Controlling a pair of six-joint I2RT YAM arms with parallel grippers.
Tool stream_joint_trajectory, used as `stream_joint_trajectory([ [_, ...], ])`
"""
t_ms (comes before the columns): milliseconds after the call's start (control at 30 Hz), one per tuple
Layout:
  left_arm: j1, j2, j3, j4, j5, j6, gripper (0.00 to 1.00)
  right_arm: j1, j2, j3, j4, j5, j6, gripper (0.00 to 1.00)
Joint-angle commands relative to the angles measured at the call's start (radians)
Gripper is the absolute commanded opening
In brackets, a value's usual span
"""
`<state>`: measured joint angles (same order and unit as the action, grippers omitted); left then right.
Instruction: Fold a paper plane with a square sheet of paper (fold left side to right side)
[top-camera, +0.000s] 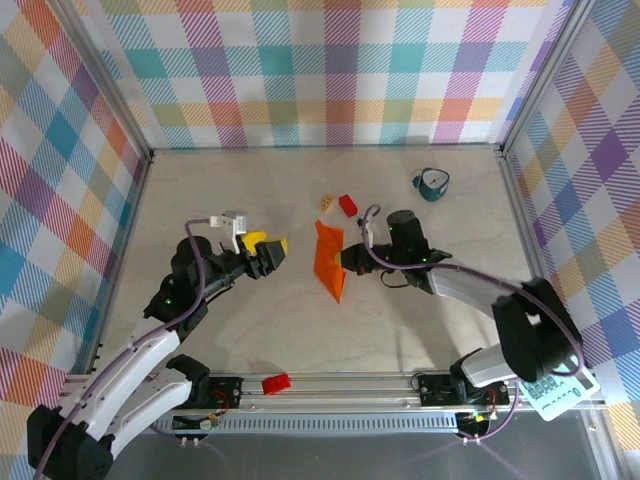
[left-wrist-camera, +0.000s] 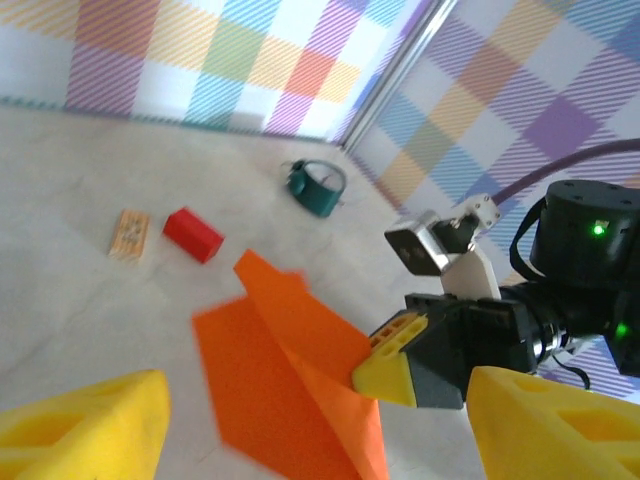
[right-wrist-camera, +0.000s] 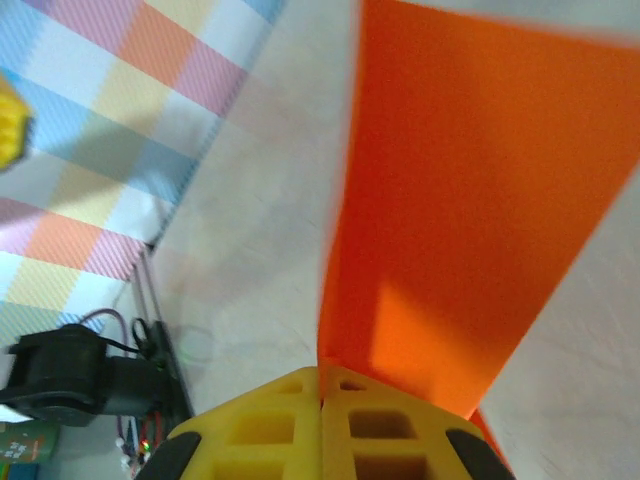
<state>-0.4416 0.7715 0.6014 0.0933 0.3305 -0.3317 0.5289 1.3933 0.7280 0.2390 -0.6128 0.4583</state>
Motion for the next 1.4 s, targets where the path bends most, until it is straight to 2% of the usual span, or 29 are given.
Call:
stream_joint_trajectory([
  [0,0.011,-0.013,0.087,-0.027,0.114,0.025,0.79,-0.007,-0.084,0.053,0.010,-0.073,-0.026,0.02],
  [167,0.011,0.075,0.178,0.030,0.287,-0.076,0.77,-0.004,-0.168,0.109,0.078,-0.195,0.041,0.02],
  [267,0.011,0.150,0.233,0.077,0.403,-0.135,0.70,0.005,-0.198,0.132,0.096,-0.224,0.065,0.02],
  [367,0.007,0.199,0.253,0.125,0.462,-0.171,0.68,0.024,-0.214,0.147,0.101,-0.236,0.071,0.02],
  [733,-0.022,0.255,0.265,0.142,0.494,-0.177,0.63,0.077,-0.141,0.182,0.166,-0.307,0.123,0.02],
  [900,-0.026,0.270,0.269,0.149,0.500,-0.181,0.51,0.081,-0.132,0.183,0.170,-0.296,0.126,0.02],
  [1000,-0.027,0.272,0.265,0.156,0.494,-0.184,0.39,0.082,-0.135,0.179,0.165,-0.286,0.122,0.06],
  [1267,-0.027,0.264,0.250,0.186,0.486,-0.198,0.15,0.082,-0.145,0.173,0.115,-0.247,0.103,0.21],
  [1367,-0.028,0.260,0.247,0.192,0.484,-0.201,0.10,0.082,-0.156,0.175,0.083,-0.230,0.086,0.28],
])
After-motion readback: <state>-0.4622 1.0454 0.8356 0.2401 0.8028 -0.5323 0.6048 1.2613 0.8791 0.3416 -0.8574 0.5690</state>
